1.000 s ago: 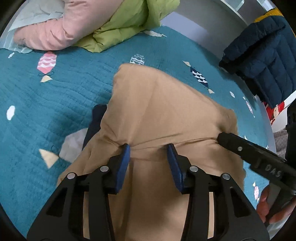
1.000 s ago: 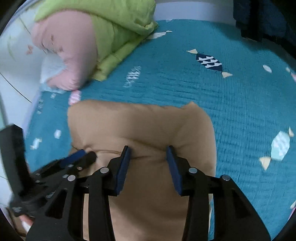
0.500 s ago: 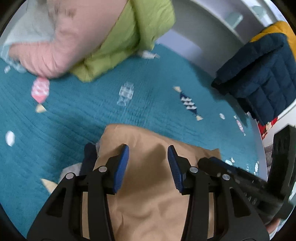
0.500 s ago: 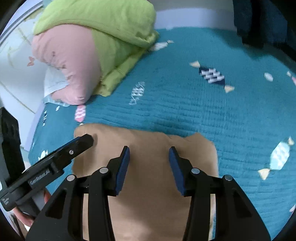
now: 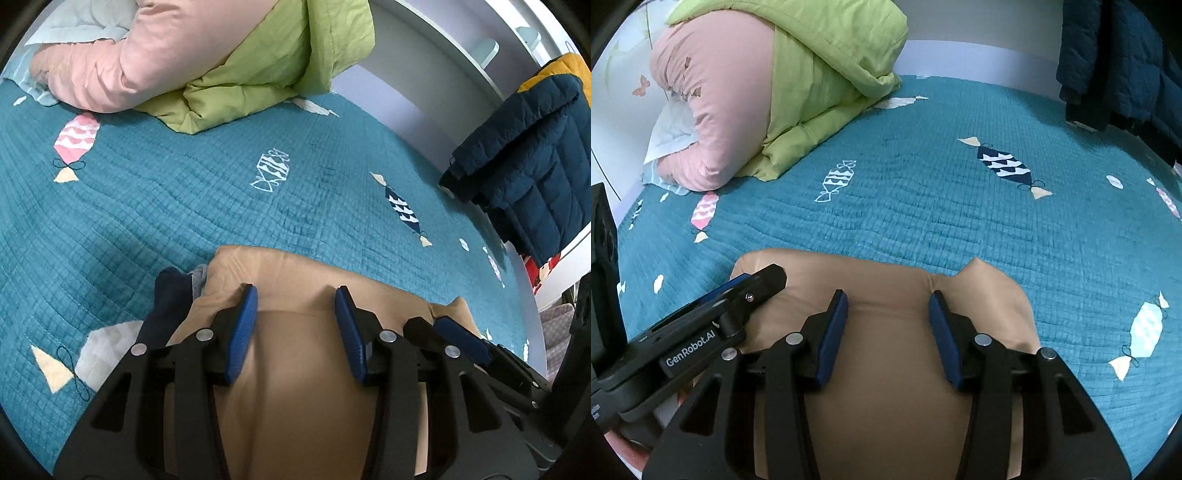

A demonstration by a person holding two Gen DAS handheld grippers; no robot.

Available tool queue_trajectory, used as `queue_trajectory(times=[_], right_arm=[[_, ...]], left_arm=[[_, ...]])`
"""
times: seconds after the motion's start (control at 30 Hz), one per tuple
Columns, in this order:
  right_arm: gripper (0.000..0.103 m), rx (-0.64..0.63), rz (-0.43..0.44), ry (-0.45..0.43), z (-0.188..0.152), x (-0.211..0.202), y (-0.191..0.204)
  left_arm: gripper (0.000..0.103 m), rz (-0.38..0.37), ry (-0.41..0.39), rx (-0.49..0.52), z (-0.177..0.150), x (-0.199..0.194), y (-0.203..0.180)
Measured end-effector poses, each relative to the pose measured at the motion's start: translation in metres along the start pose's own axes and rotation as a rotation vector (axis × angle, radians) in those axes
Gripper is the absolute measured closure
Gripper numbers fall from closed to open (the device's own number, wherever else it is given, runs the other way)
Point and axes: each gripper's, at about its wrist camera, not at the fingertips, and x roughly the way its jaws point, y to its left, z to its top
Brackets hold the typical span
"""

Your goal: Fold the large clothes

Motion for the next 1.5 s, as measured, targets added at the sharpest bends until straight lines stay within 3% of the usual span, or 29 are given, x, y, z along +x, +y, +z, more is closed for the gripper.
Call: queue_trajectory(times=[0.57,0.67,0.9,0.97,1.07,1.17,1.23,1.37,1.47,1.5], right_arm=[[0.059,-0.019,0.008,0.008,0.002,-0.004,0.000],[0.058,0.022,0.088,-0.009,0.004,-0.036,-0.008],[0.058,0.097,0.227,0.087,-0.024,-0.090,-0.024],[0.053,0.082,0.218,0.156,-0.038,-0.081,-0.019],[0.045,-0.005,0.165,0.120,-0.050,-0.060,-0.006],[0.044,-0.103,0.074,0.063,-0.057,-0.057,0.013],[0.044,-0.087,0.072,0.086,-0.053,-0.062,0.012],[0.040,0.043,0.194,0.207,-0.055,-0.092,-0.001],[0.025,0.088,0.310,0.322,-0.073,-0.096,-0.004],[0.020,0.083,0.308,0.347,-0.080,-0.089,-0.004]], left_arm=[[0.059,0.025,-0.014,0.020,-0.002,-0.002,-0.005],[0.059,0.054,0.005,0.064,0.002,-0.025,-0.017],[0.058,0.088,0.044,0.050,-0.032,-0.088,-0.015],[0.058,0.108,0.058,0.063,-0.048,-0.087,-0.012],[0.058,0.079,0.065,0.042,-0.067,-0.069,-0.001],[0.058,0.119,0.047,0.059,-0.068,-0.062,-0.004],[0.058,0.145,0.056,0.061,-0.065,-0.067,-0.010],[0.056,0.148,0.098,0.090,-0.072,-0.098,-0.026],[0.053,0.149,0.136,0.075,-0.093,-0.113,-0.025],[0.053,0.157,0.157,0.079,-0.101,-0.112,-0.023]])
